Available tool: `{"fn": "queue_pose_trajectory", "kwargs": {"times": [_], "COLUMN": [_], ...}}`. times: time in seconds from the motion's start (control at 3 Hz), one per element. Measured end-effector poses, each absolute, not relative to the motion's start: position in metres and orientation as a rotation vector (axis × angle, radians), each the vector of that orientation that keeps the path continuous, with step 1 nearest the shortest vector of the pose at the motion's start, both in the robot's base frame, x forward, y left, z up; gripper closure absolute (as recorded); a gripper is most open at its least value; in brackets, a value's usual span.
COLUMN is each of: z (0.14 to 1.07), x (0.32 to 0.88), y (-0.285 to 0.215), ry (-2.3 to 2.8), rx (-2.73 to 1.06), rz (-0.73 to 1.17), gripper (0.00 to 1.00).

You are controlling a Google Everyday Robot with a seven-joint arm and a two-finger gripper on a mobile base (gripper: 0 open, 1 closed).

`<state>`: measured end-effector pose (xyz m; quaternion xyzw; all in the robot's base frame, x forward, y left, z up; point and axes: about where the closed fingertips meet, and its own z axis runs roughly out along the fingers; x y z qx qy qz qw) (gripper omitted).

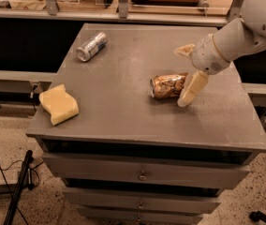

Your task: Knock orange can over

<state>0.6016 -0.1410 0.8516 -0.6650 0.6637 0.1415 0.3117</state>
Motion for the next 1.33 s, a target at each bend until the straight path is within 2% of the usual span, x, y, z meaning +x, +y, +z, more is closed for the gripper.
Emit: {"fn": "queue_pose_trajectory", "kwargs": {"times": [1.33], "z": [0.869], "x": [0.593], "y": [-0.154], "ry": [1.736], "rx": [-1.719], "rz": [0.336], "gripper": [0.00]}}
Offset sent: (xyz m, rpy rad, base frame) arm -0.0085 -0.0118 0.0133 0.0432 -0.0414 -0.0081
